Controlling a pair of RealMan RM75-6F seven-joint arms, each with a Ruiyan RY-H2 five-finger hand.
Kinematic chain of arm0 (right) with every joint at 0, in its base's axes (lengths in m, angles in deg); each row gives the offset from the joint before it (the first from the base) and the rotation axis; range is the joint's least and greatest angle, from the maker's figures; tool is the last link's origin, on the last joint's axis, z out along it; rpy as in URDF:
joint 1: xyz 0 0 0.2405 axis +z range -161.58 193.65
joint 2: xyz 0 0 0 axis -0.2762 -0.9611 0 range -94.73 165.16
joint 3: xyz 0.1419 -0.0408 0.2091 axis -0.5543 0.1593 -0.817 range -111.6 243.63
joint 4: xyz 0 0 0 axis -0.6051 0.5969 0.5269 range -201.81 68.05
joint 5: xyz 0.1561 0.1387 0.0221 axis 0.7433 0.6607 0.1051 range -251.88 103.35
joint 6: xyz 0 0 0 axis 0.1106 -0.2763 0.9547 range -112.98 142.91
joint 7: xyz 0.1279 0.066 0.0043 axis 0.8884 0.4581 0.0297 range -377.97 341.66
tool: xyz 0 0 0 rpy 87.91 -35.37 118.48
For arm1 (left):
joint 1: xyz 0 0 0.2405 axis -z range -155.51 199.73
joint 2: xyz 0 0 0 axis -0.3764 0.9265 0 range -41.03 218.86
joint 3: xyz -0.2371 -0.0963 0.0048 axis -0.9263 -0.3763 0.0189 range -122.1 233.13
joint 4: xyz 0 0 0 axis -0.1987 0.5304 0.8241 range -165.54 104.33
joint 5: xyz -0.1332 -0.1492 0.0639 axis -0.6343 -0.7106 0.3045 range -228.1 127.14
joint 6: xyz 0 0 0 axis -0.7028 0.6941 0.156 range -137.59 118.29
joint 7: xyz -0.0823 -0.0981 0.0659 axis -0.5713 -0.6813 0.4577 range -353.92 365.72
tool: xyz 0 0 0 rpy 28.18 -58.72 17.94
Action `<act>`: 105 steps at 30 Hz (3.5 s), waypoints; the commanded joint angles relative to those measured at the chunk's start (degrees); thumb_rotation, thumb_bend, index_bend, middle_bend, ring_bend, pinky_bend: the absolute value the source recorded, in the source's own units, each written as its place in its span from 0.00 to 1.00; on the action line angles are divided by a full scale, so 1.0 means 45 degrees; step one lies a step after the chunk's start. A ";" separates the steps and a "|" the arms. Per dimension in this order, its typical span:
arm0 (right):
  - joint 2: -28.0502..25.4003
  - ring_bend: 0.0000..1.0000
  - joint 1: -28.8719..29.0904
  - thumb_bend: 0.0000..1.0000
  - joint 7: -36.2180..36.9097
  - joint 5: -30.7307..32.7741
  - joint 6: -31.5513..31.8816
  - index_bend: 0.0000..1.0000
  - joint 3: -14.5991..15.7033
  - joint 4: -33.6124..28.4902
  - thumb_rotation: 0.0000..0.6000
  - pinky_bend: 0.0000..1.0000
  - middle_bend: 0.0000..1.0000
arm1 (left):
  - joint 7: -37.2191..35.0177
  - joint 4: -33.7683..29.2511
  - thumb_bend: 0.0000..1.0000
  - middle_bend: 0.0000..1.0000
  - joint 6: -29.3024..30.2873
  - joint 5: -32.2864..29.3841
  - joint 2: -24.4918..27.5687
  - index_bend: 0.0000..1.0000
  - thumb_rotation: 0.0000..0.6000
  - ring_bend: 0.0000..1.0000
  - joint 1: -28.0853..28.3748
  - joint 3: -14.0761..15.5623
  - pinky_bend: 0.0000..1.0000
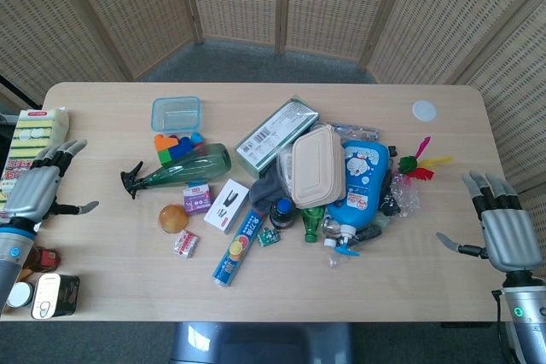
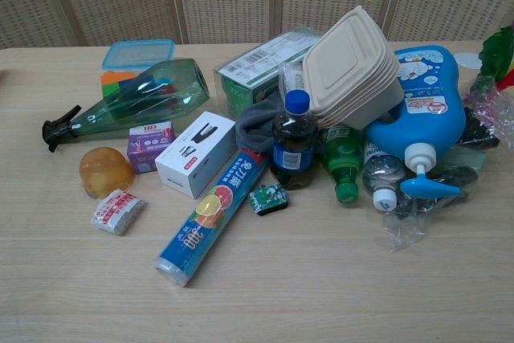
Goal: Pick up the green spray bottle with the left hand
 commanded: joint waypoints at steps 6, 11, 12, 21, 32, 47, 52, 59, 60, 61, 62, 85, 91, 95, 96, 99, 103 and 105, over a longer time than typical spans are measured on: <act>-0.0176 0.00 -0.0136 0.14 -0.0083 -0.0015 0.0191 0.00 0.0000 -0.0197 0.51 0.00 0.04 | -0.0474 0.3453 0.18 0.00 -0.1890 -0.0885 -0.2865 0.00 0.84 0.00 0.1264 -0.0198 0.00; -0.0296 0.00 -0.0276 0.15 -0.0160 0.0030 0.0333 0.00 0.0017 -0.0299 0.51 0.00 0.04 | -0.0633 0.4946 0.18 0.00 -0.2817 -0.0767 -0.4079 0.00 0.84 0.00 0.1883 -0.0146 0.00; -0.0326 0.00 -0.0310 0.14 -0.0173 0.0048 0.0364 0.00 0.0019 -0.0310 0.52 0.00 0.04 | -0.0650 0.5295 0.18 0.00 -0.3009 -0.0729 -0.4359 0.00 0.84 0.00 0.2019 -0.0126 0.00; -0.0494 0.00 -0.0570 0.14 -0.0137 0.0111 0.0616 0.00 0.0041 -0.0322 0.51 0.00 0.04 | -0.0933 0.6812 0.18 0.02 -0.3626 -0.0267 -0.5718 0.00 0.84 0.00 0.2575 -0.0041 0.00; -0.0547 0.00 -0.0753 0.14 -0.0106 0.0088 0.0766 0.00 0.0074 -0.0342 0.52 0.00 0.04 | -0.1365 0.7334 0.18 0.13 -0.4895 -0.0395 -0.5999 0.00 0.84 0.00 0.3031 -0.0047 0.00; -0.0770 0.00 -0.1046 0.14 -0.0351 0.0046 0.1068 0.00 0.0105 -0.0698 0.51 0.00 0.04 | -0.2474 0.9351 0.18 0.18 -0.6893 -0.0851 -0.7027 0.00 0.84 0.00 0.4249 -0.0728 0.00; -0.0831 0.00 -0.1131 0.14 -0.0411 0.0052 0.1134 0.00 0.0114 -0.0806 0.52 0.00 0.04 | -0.2829 0.9902 0.18 0.14 -0.7110 -0.0730 -0.7406 0.00 0.84 0.00 0.4593 -0.0966 0.00; -0.0878 0.00 -0.1253 0.14 -0.0205 -0.0051 0.1302 0.00 0.0113 -0.0793 0.51 0.00 0.04 | -0.2898 0.9024 0.18 0.14 -0.7175 -0.0276 -0.6916 0.00 0.84 0.00 0.4432 -0.0646 0.00; -0.0879 0.00 -0.1270 0.14 -0.0146 -0.0072 0.1310 0.00 0.0123 -0.0777 0.52 0.00 0.04 | -0.2856 0.8899 0.18 0.14 -0.7104 -0.0246 -0.6858 0.00 0.84 0.00 0.4347 -0.0560 0.00; -0.0881 0.00 -0.1281 0.14 -0.0113 -0.0084 0.1319 0.00 0.0126 -0.0757 0.52 0.00 0.04 | -0.2818 0.8846 0.18 0.14 -0.7061 -0.0239 -0.6840 0.00 0.84 0.00 0.4290 -0.0495 0.00; -0.0884 0.00 -0.1295 0.14 -0.0085 -0.0098 0.1335 0.00 0.0128 -0.0741 0.52 0.00 0.04 | -0.2781 0.8817 0.18 0.14 -0.7027 -0.0248 -0.6836 0.00 0.84 0.00 0.4239 -0.0437 0.00; -0.1065 0.00 -0.1580 0.14 0.0054 -0.0115 0.1620 0.00 0.0071 -0.0979 0.51 0.00 0.04 | -0.3038 1.1294 0.54 0.13 -0.6672 -0.0133 -0.8680 0.22 1.00 0.07 0.4531 -0.0645 0.02; -0.1093 0.00 -0.1609 0.14 0.0200 -0.0150 0.1653 0.00 0.0043 -0.0977 0.51 0.00 0.04 | -0.2806 1.1388 0.68 0.13 -0.6844 0.0124 -0.8871 0.31 1.00 0.13 0.4728 -0.0500 0.22; -0.1099 0.00 -0.1635 0.14 0.0314 -0.0187 0.1680 0.00 0.0040 -0.0941 0.51 0.00 0.04 | -0.2627 1.1420 0.78 0.12 -0.6969 0.0040 -0.8969 0.32 1.00 0.16 0.4815 -0.0513 0.34; -0.1102 0.00 -0.1646 0.14 0.0347 -0.0192 0.1696 0.00 0.0035 -0.0929 0.51 0.00 0.04 | -0.2603 1.1414 0.80 0.12 -0.6934 -0.0009 -0.8993 0.32 1.00 0.16 0.4817 -0.0554 0.35; -0.1128 0.00 -0.1665 0.14 0.0402 -0.0224 0.1728 0.00 0.0027 -0.0921 0.51 0.00 0.04 | -0.2533 1.1354 0.89 0.13 -0.6805 -0.0045 -0.9000 0.33 1.00 0.19 0.4802 -0.0607 0.39; -0.1130 0.00 -0.1690 0.14 0.0465 -0.0264 0.1768 0.00 0.0021 -0.0916 0.51 0.00 0.04 | -0.2781 1.1096 0.92 0.19 -0.6315 -0.0022 -0.8955 0.38 1.00 0.25 0.4654 -0.0803 0.45; -0.1120 0.00 -0.1699 0.14 0.0470 -0.0290 0.1783 0.00 0.0024 -0.0903 0.51 0.00 0.04 | -0.3010 1.0916 0.92 0.20 -0.6054 0.0050 -0.8869 0.39 1.00 0.27 0.4554 -0.0895 0.48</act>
